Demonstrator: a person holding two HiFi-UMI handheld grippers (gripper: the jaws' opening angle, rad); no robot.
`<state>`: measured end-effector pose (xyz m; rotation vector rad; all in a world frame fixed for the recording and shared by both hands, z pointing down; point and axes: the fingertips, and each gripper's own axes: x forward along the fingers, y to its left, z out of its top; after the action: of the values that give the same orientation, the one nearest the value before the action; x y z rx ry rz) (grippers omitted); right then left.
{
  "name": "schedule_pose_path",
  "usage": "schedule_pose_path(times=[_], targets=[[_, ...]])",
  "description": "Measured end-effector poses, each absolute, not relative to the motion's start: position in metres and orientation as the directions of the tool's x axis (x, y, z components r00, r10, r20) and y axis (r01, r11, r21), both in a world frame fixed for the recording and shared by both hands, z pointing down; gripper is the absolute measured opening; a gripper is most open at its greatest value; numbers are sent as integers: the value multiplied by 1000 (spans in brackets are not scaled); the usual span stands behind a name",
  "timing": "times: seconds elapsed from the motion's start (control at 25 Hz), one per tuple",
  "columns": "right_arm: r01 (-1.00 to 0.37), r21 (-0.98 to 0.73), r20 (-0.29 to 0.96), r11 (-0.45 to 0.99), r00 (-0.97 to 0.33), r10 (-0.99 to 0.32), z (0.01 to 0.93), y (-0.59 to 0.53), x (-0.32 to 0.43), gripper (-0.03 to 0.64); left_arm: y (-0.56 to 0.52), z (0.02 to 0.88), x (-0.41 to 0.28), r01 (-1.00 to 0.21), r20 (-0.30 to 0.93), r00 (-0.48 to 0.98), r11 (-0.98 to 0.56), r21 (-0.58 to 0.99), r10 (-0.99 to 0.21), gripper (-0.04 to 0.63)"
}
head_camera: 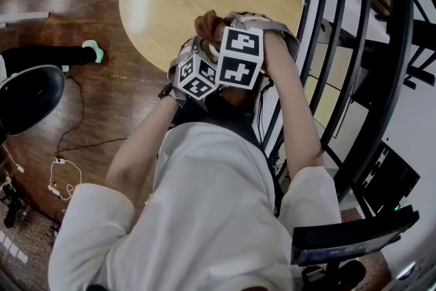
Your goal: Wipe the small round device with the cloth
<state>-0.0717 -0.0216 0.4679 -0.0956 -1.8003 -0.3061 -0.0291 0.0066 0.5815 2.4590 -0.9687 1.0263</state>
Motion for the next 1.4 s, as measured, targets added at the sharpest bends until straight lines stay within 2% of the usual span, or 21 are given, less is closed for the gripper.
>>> schedule_pose_path(times=[0.24,0.52,0.76,0.88,0.96,1.2,1.4], targets=[[236,86,968,968,-251,-25,470,-3,-49,104,4,589,-20,-666,724,536,-745,45,-435,379],[-50,-35,927,998,-374,14,467,24,-4,104,13,595,-23,-615,755,531,-788,30,-384,382],[-356,-72,861,932,-494,-122,460,20,38,104,12,585,-39,-569,754,534,-822,-14,-383,382],[-490,-117,774,864,-591,-229,443,16,54,104,17,574,-49,-576,755,512,-816,-51,-410,379],[-562,-150,698,813,-643,-316,427,6,62,104,13,564,-52,-598,740,508,-799,-65,-441,348],[-668,-210,505,714,-699,-506,382,-12,67,104,13,535,-52,-584,692,556,-809,-68,-460,336],[-727,-267,383,633,-683,-622,349,-22,62,104,11,502,-64,-544,637,618,-836,-77,-461,331]])
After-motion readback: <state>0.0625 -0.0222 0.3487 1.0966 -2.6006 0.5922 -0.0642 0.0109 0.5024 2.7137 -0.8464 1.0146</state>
